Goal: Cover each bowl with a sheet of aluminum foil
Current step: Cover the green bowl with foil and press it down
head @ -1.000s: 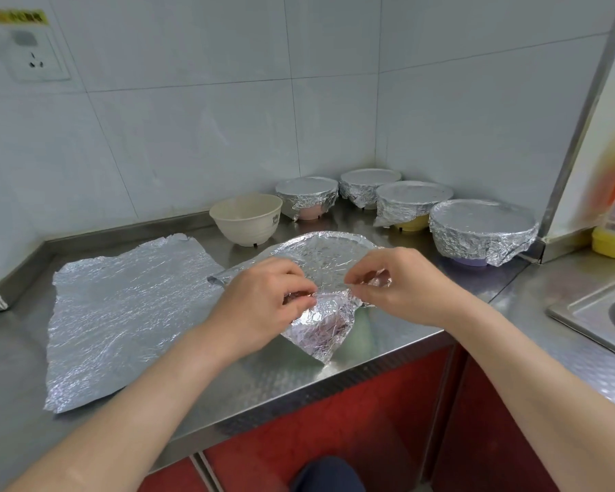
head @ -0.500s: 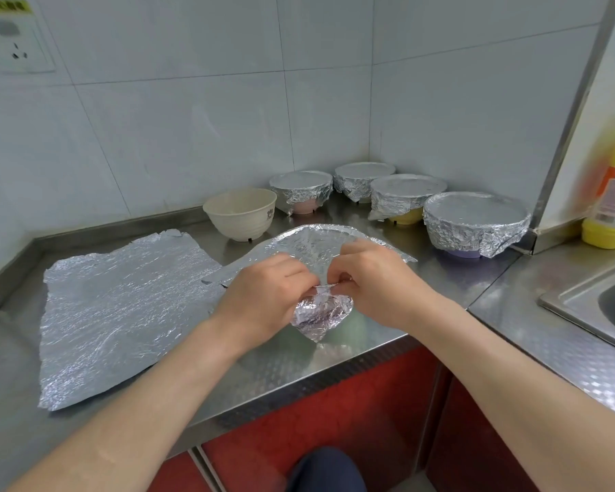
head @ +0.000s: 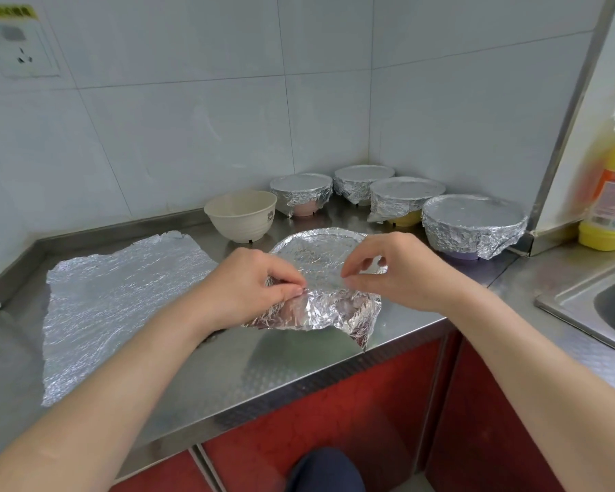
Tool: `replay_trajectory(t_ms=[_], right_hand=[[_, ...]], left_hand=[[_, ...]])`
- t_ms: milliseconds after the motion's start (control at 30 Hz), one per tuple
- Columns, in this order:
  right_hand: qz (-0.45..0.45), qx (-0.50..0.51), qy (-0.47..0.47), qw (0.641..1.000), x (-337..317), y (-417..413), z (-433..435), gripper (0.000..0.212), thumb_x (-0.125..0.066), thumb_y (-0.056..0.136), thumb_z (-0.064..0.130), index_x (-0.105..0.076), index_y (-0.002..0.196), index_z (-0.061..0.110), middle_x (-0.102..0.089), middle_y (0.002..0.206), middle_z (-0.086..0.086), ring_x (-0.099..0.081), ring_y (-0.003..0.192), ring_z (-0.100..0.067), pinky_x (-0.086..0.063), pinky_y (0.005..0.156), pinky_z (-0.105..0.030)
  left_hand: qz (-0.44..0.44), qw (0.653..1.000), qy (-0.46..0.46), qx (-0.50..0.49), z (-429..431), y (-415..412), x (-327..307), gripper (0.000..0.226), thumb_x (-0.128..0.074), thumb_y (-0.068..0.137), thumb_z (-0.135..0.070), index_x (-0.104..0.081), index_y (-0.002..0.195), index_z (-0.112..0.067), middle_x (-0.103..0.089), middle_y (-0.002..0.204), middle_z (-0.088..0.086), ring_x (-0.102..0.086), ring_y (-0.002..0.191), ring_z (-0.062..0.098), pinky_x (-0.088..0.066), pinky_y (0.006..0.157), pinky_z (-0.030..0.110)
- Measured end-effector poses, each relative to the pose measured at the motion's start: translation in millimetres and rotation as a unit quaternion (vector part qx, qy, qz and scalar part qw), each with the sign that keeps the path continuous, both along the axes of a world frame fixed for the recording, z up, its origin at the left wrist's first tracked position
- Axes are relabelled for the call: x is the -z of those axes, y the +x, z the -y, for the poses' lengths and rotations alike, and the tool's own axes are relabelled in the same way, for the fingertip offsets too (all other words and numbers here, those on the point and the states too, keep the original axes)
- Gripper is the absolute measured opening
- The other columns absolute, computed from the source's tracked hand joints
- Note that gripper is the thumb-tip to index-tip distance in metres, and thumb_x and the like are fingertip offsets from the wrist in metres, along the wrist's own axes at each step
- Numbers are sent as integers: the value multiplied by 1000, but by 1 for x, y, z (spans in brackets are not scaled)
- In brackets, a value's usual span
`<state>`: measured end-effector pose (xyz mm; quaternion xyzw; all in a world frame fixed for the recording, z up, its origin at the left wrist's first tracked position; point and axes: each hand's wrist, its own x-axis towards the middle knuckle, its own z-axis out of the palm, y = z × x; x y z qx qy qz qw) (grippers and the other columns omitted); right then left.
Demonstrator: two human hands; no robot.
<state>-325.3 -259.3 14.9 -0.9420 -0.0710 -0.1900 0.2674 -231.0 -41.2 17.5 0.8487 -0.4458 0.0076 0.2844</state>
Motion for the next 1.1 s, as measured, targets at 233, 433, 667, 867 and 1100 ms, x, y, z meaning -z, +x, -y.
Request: replay_trajectory(t_ms=[233, 433, 667, 867, 1100], right_hand=[[-16, -1, 23, 1000, 11, 6, -15, 7, -82, 76, 23, -76, 77, 18, -70, 76, 6, -63, 70, -9, -51, 68, -25], [2, -5, 21, 1000, 16, 8, -13, 5, -79, 78, 27, -76, 77, 24, -69, 79, 6, -61, 75, -8, -50, 73, -31], [61, -35, -92, 993, 23, 13, -22, 9, -75, 80, 23, -72, 83, 15, -62, 81, 1, -53, 79, -15, -39, 71, -29], [123, -31, -188, 974, 34, 20, -22, 15, -80, 71, 9, -66, 73, 13, -58, 71, -2, -55, 68, -26, -37, 59, -28], [78, -48, -138, 986, 26, 11, -7, 7, -74, 77, 11, -67, 76, 13, -56, 76, 2, -51, 73, -17, -43, 64, -33]], left_hand=[[28, 999, -25, 33, -1, 2, 11, 13, -78, 78, -27, -79, 89, -21, -71, 91, -16, -62, 91, -3, -45, 84, 18], [61, 995, -73, 32, 3, 5, 18, 21, -76, 75, -37, -79, 91, -24, -67, 92, -13, -58, 94, 3, -43, 84, 16], [132, 986, -91, 46, 12, 7, 31, 22, -75, 74, -40, -79, 88, -23, -63, 81, -10, -54, 80, 6, -44, 72, 25], [210, 973, -57, 80, 18, 6, 31, 27, -61, 82, -40, -77, 81, -17, -66, 76, -7, -57, 72, 12, -46, 68, 26], [157, 983, -60, 75, 25, -1, 23, 21, -69, 79, -40, -77, 88, -22, -67, 81, -11, -55, 79, 3, -45, 73, 20]])
